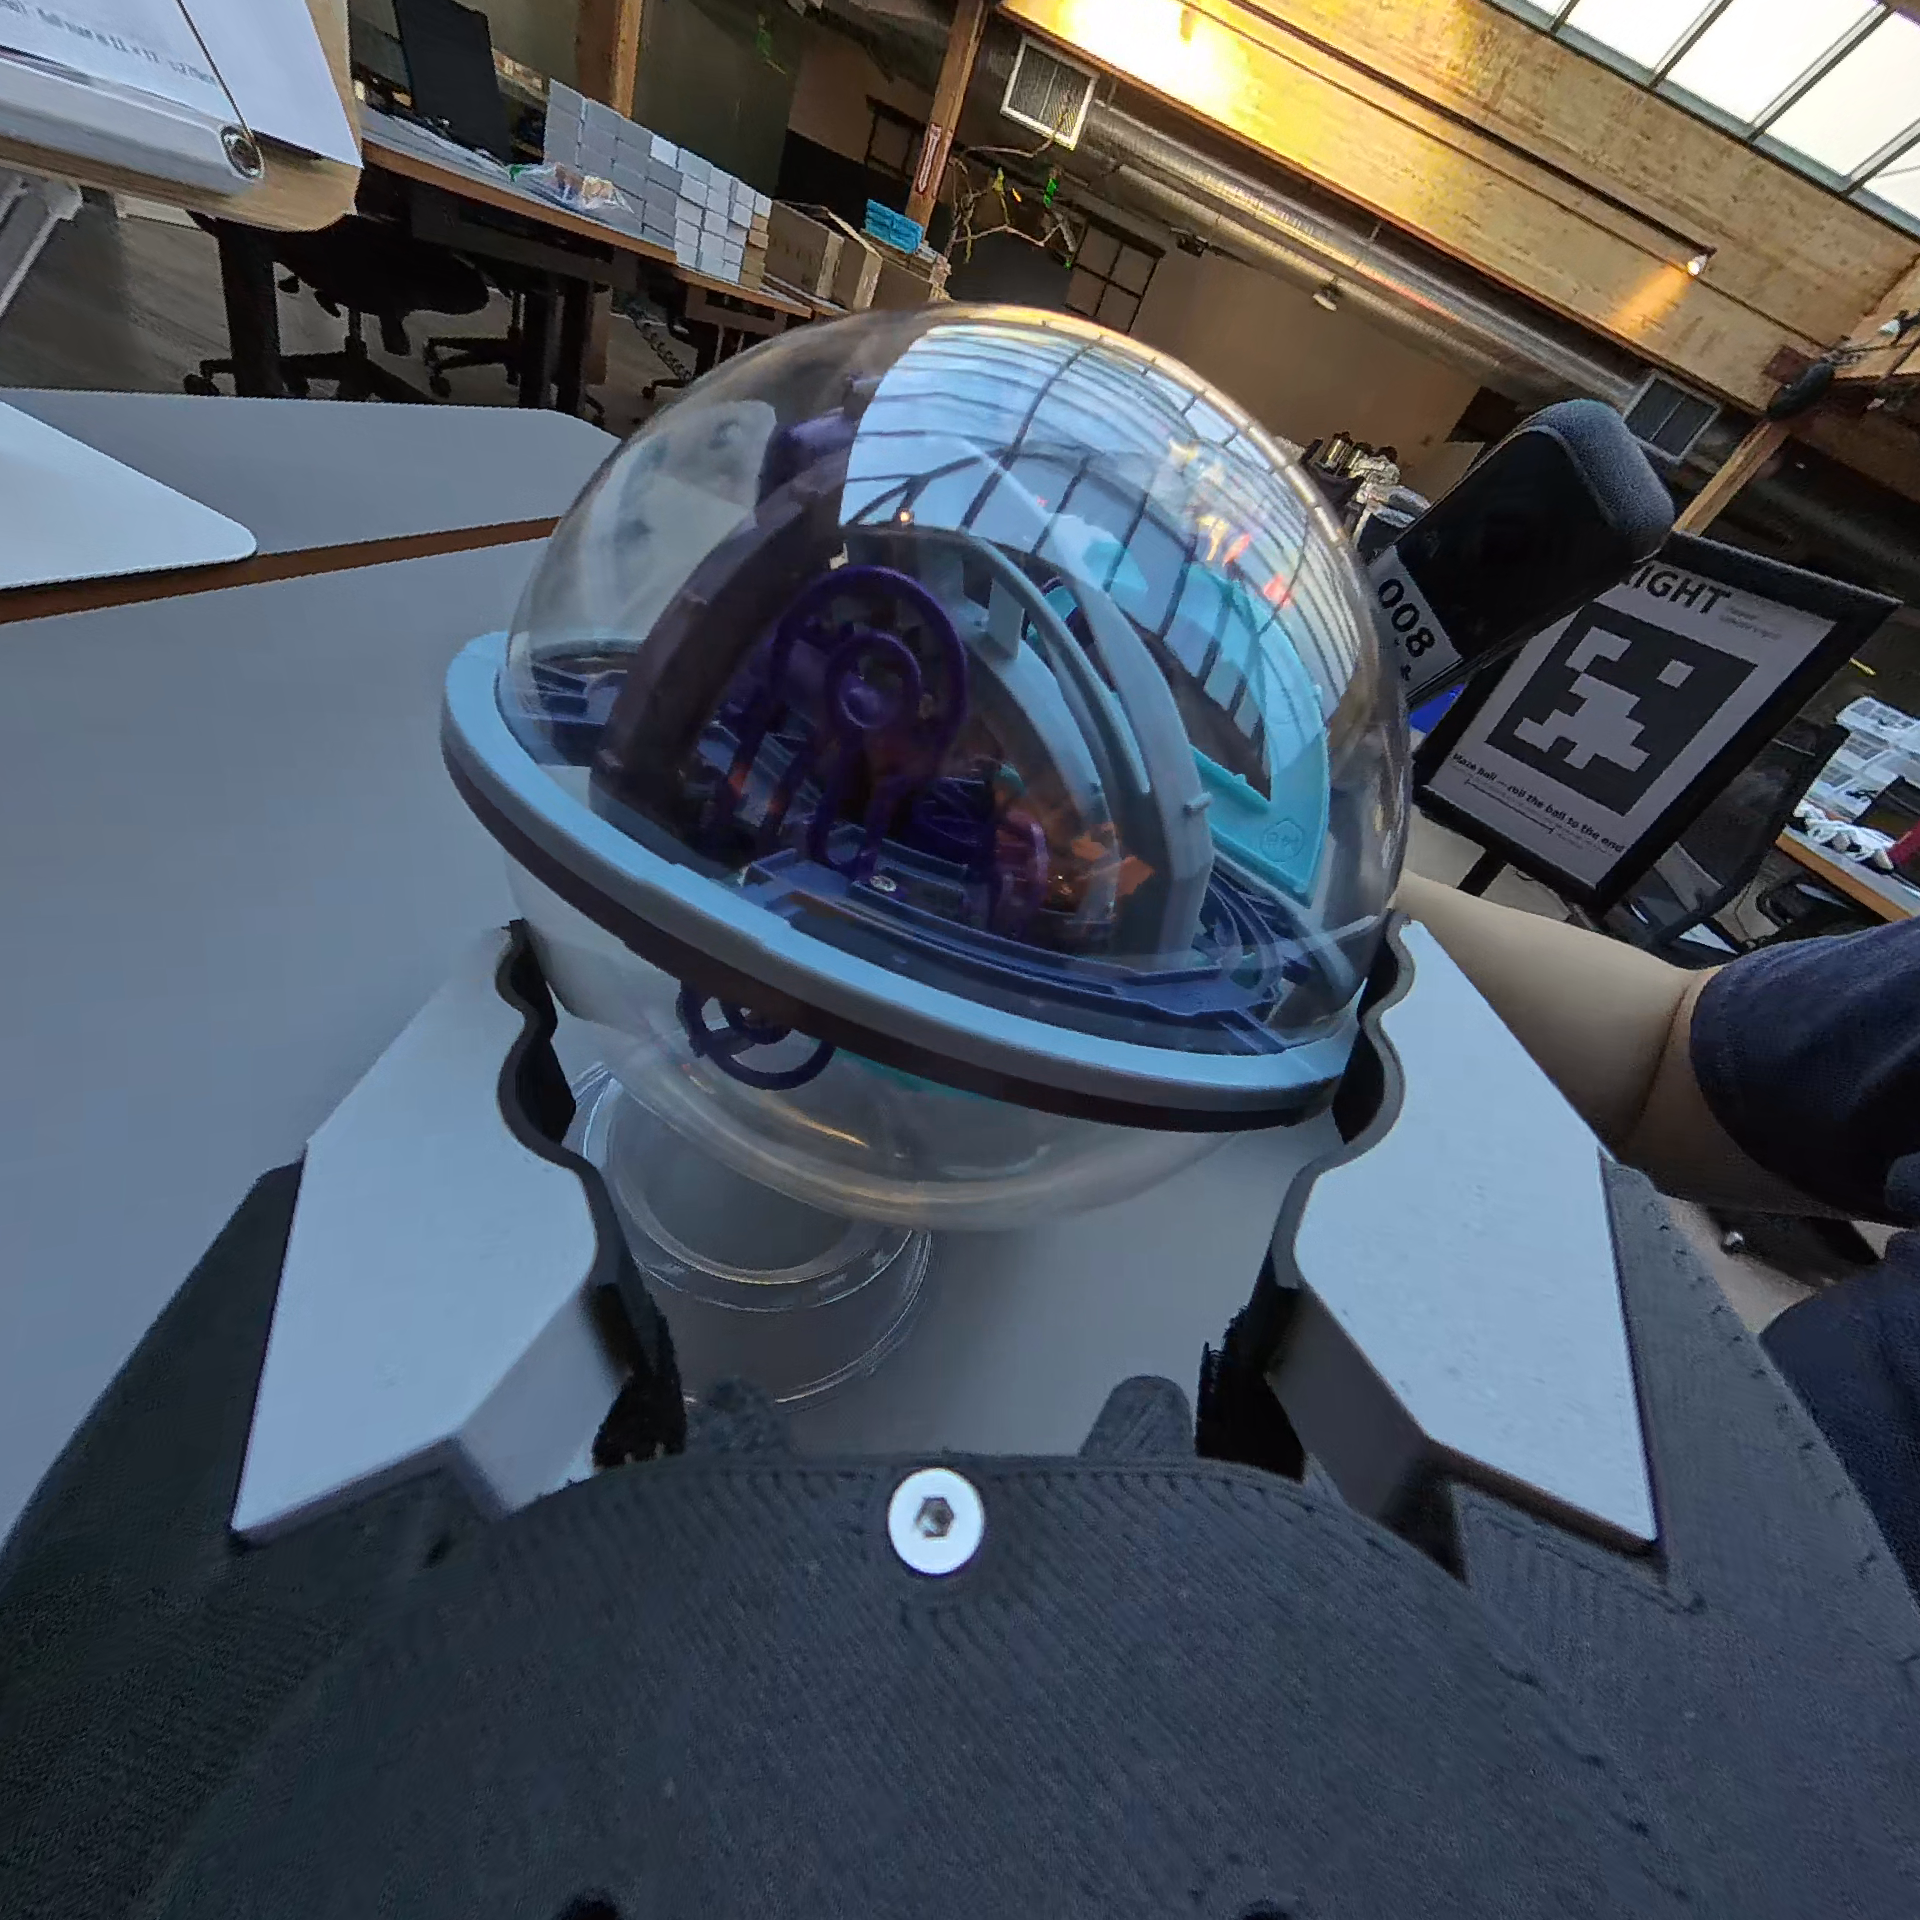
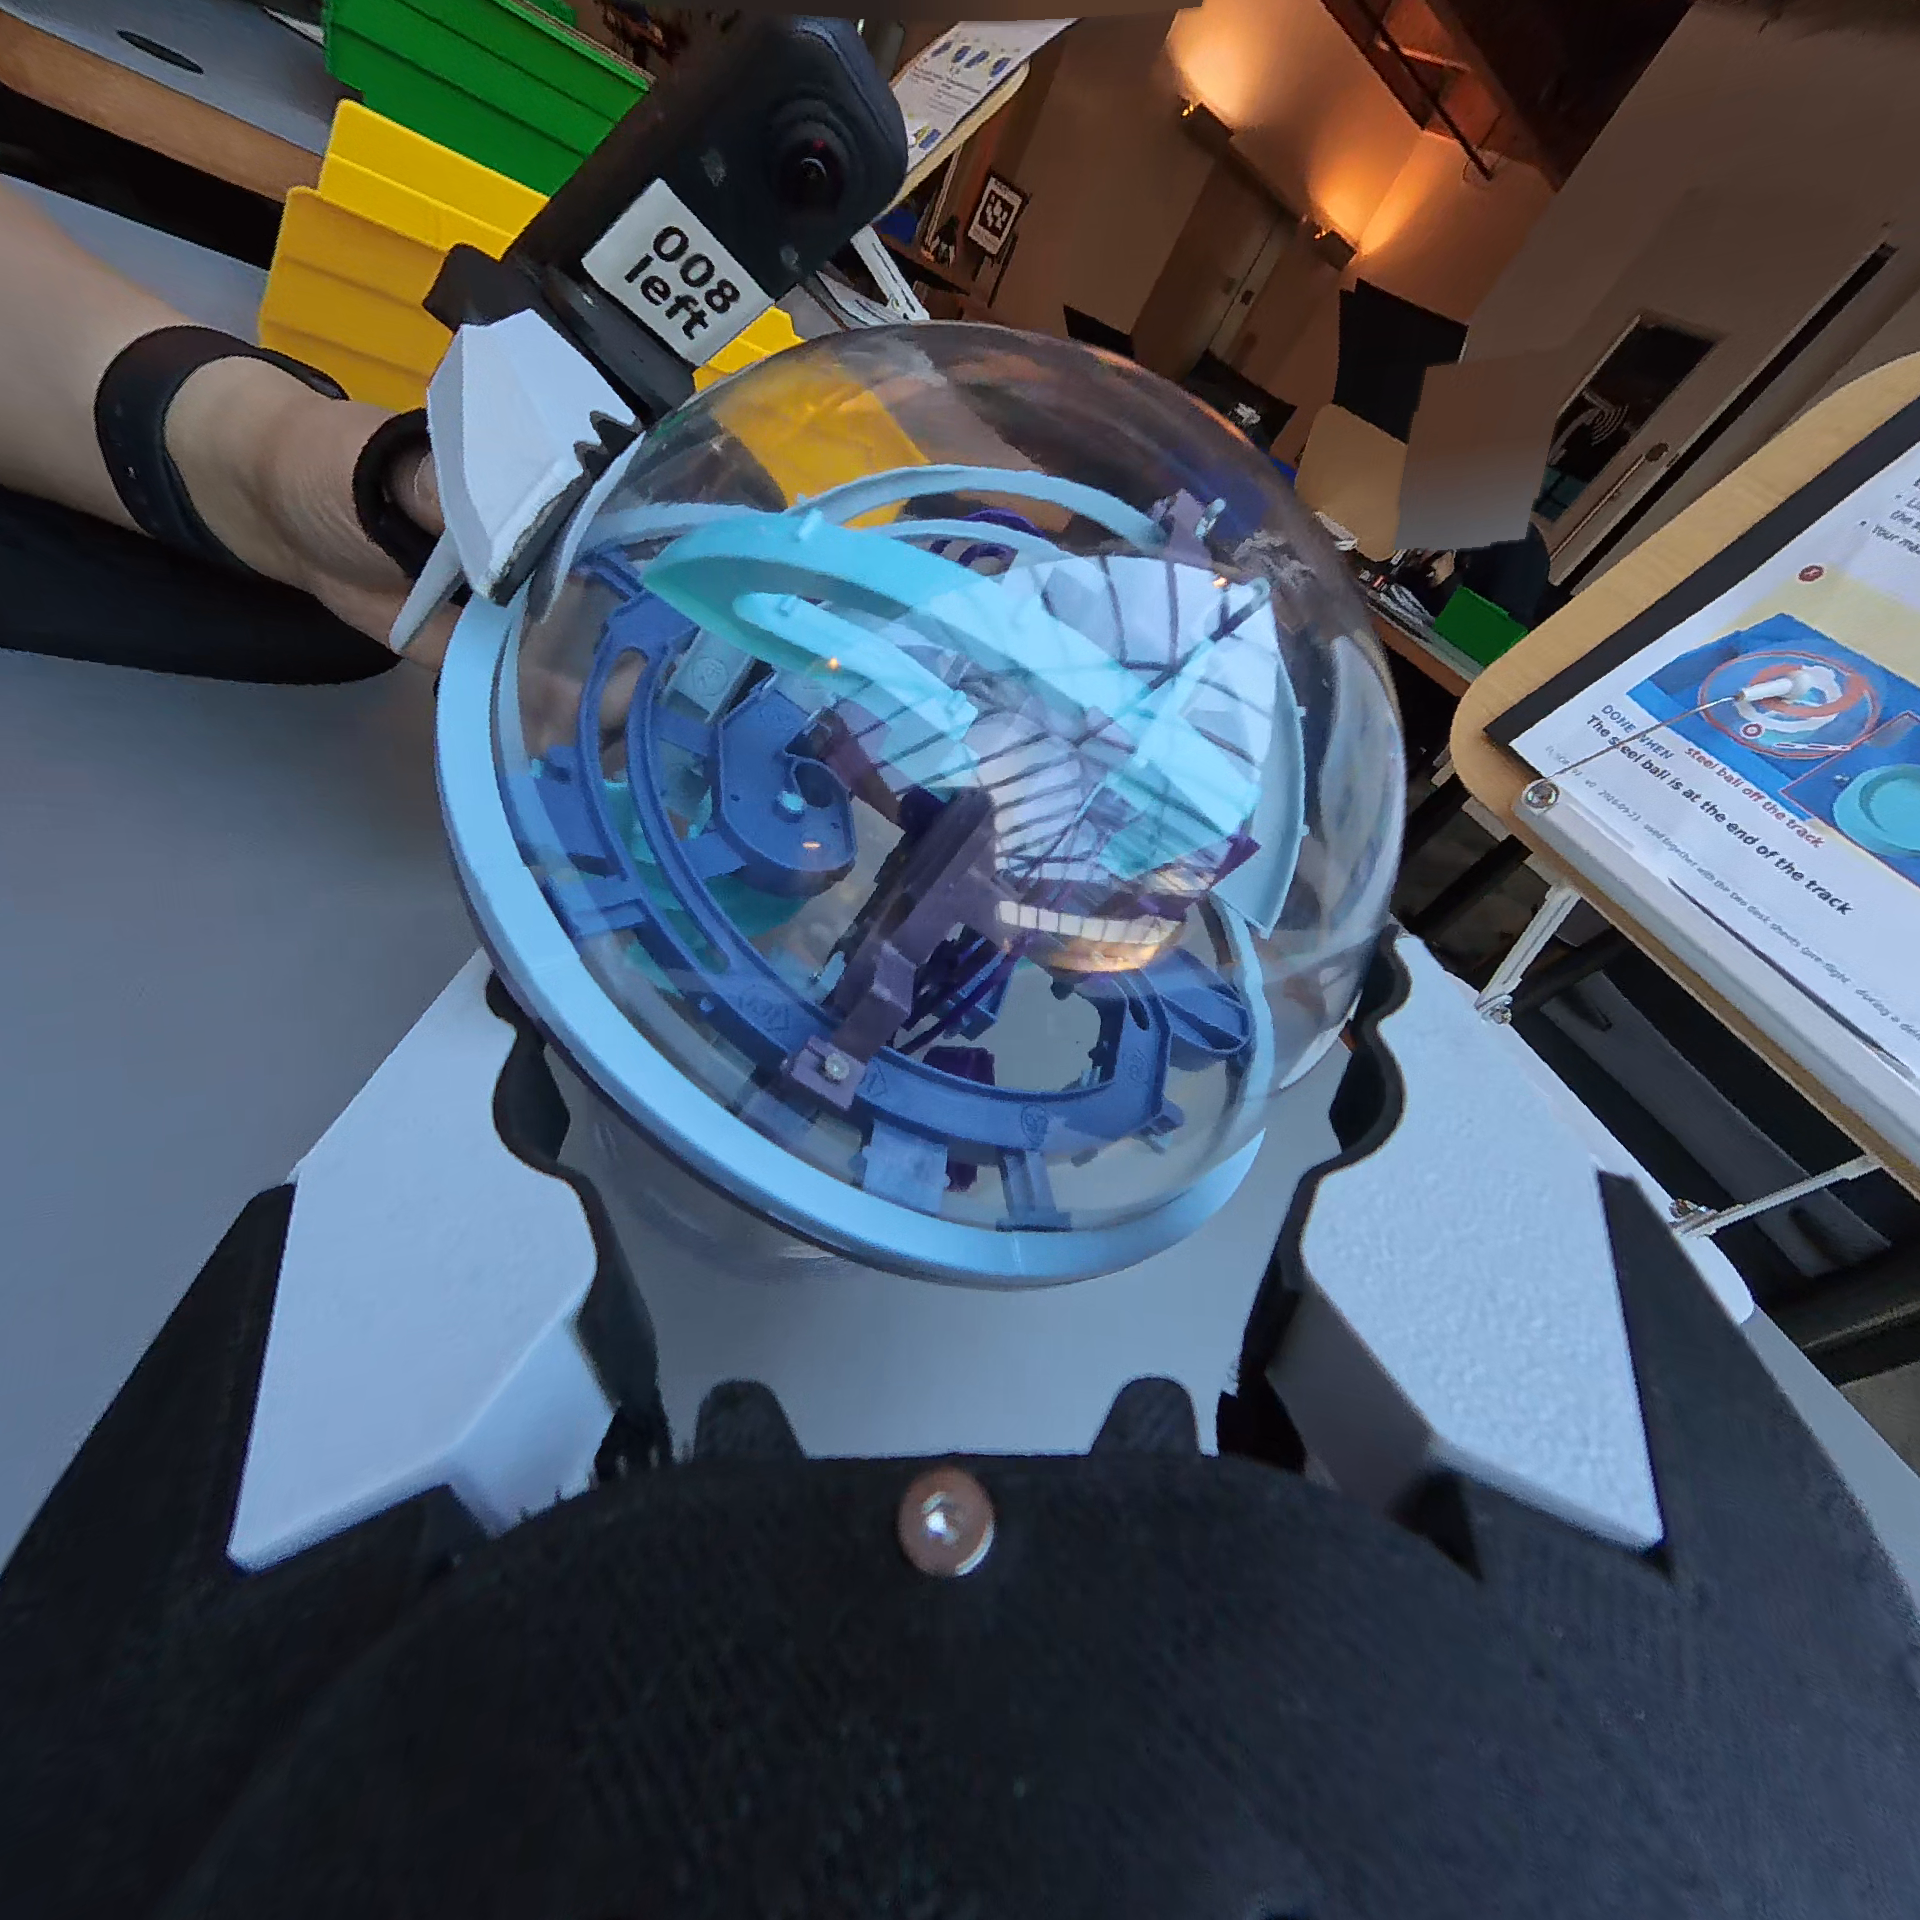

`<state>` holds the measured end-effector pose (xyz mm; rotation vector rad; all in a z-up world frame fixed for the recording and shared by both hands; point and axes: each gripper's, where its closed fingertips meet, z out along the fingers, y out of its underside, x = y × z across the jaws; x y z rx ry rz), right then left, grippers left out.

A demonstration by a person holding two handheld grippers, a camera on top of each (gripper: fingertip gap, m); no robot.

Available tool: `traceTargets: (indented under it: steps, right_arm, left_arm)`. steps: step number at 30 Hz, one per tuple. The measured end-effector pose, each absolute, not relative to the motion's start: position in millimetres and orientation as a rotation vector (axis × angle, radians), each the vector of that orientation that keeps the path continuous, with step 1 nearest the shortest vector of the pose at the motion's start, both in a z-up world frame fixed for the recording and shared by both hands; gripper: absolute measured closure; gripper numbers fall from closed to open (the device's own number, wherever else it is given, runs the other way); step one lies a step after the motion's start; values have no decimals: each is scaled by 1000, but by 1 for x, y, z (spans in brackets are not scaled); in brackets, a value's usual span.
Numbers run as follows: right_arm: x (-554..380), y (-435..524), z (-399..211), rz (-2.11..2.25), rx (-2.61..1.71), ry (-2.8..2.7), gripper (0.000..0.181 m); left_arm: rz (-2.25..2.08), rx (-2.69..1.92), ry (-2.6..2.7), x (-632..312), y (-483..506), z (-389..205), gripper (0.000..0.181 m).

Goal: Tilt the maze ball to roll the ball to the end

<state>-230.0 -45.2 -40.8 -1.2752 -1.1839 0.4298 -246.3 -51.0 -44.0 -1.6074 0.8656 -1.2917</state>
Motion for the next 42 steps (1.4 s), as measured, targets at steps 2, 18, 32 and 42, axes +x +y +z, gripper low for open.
traceTargets:
  steps: [2, 18, 32, 42]
  right_arm:
    - [-229, -46, -43, 417, -1267, -1200, 29]
    - [-222, -40, -65, 446, -1233, -1258, 29]
    - [-230, -44, -64, 444, -1214, -1295, 30]
    - [-236, -43, -54, 464, -1257, -1273, 30]
  left_arm:
    - [-1272, -1605, 874, -245, -52, -46, 32]
    - [-1228, -1684, 974, -247, -50, -69, 39]
    - [-1244, -1715, 997, -254, -54, -73, 39]
    - [-1396, -1693, 954, -257, -52, -68, 37]
